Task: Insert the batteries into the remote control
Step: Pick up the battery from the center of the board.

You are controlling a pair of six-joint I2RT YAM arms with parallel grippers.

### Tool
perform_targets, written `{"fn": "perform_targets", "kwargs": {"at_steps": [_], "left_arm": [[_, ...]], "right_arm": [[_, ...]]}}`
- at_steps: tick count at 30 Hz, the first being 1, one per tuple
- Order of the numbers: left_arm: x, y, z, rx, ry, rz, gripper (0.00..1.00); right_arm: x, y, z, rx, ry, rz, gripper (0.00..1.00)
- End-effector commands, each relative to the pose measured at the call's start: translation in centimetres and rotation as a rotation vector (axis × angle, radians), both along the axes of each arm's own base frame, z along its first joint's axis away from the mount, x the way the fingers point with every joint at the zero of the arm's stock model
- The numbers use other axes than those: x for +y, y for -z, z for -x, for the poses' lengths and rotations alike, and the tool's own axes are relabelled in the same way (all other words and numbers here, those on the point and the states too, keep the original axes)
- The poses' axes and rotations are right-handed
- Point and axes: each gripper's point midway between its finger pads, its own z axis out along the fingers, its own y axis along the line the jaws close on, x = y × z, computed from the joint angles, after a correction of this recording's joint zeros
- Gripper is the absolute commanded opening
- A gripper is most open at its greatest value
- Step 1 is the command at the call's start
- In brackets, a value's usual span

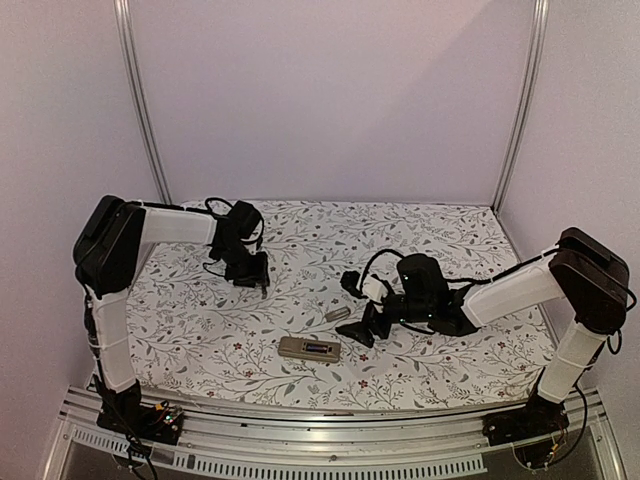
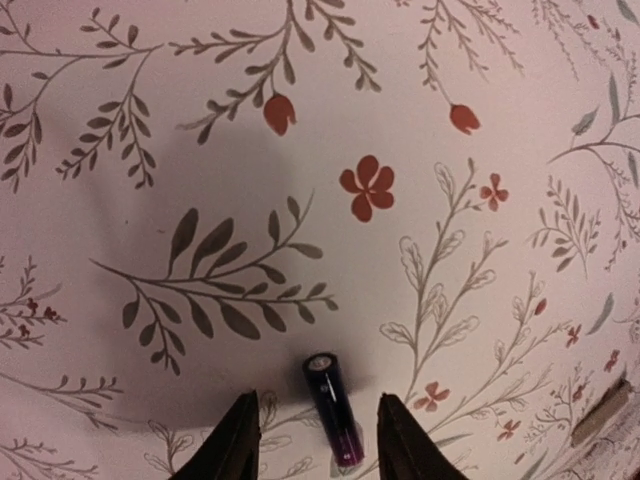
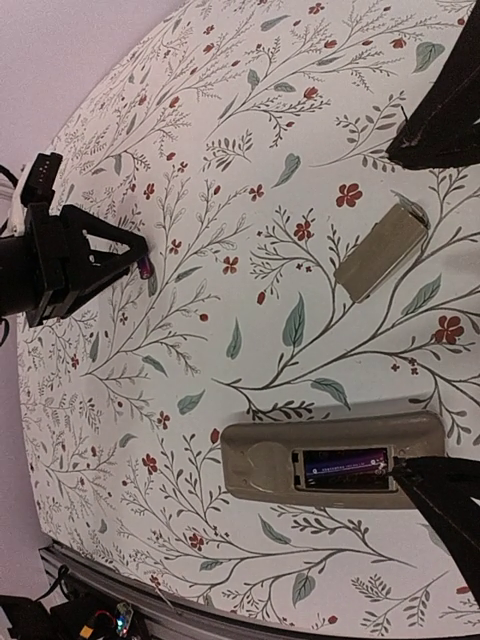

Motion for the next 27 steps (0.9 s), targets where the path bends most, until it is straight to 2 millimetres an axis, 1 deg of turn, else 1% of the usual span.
{"fn": "perform_targets", "kwargs": {"at_steps": [1, 6, 8, 12, 14, 17, 20, 22, 23, 25, 27], "left_arm": [[0.2, 2.4, 3.7, 0.119, 0.036, -0.102, 0.41], [0.6, 3.8, 4.9, 0.144, 0.031, -0.128, 0.40], [0.7, 4.1, 4.8, 0.138, 0.033, -0.138, 0.34], [1.0, 4.7, 4.8, 0.129, 0.030, -0.159, 0.16], [1.1, 4.9, 4.9, 0.134, 0.028, -0.162, 0.08], [1.2, 5.0, 5.1, 0.141, 0.022, -0.164, 0.00], [1.2, 4.7, 5.3, 0.140, 0.027, -0.158, 0.00], [0.7, 4.1, 5.1, 0.127, 0.043, -0.135, 0.00], [0.3, 3.5, 4.8, 0.112, 0.056, -0.116, 0.00], [-1.2, 1.2, 3.6, 0.042, 0.108, -0.059, 0.00], [-3.3, -2.2, 2.2, -0.054, 0.179, 0.035, 0.00]], "right_arm": [[-0.6, -0.1, -0.1, -0.003, 0.017, 0.007, 0.98], [-0.8, 0.3, 0.2, 0.003, 0.010, 0.015, 0.99], [-1.0, 0.4, 0.3, 0.001, 0.013, 0.018, 0.99], [-1.4, 0.4, 0.4, 0.000, 0.027, 0.021, 0.99], [-1.6, 0.4, 0.4, 0.002, 0.031, 0.020, 0.98], [-1.7, 0.4, 0.4, 0.004, 0.039, 0.020, 0.99], [-1.7, 0.2, 0.4, 0.001, 0.041, 0.019, 0.98], [-1.7, 0.0, 0.2, -0.005, 0.046, 0.016, 0.98], [-1.7, -0.1, 0.1, -0.008, 0.052, 0.014, 0.98], [-1.9, -0.7, -0.2, -0.016, 0.067, -0.002, 0.98], [-2.3, -1.8, -0.8, -0.023, 0.093, -0.037, 0.99]]}}
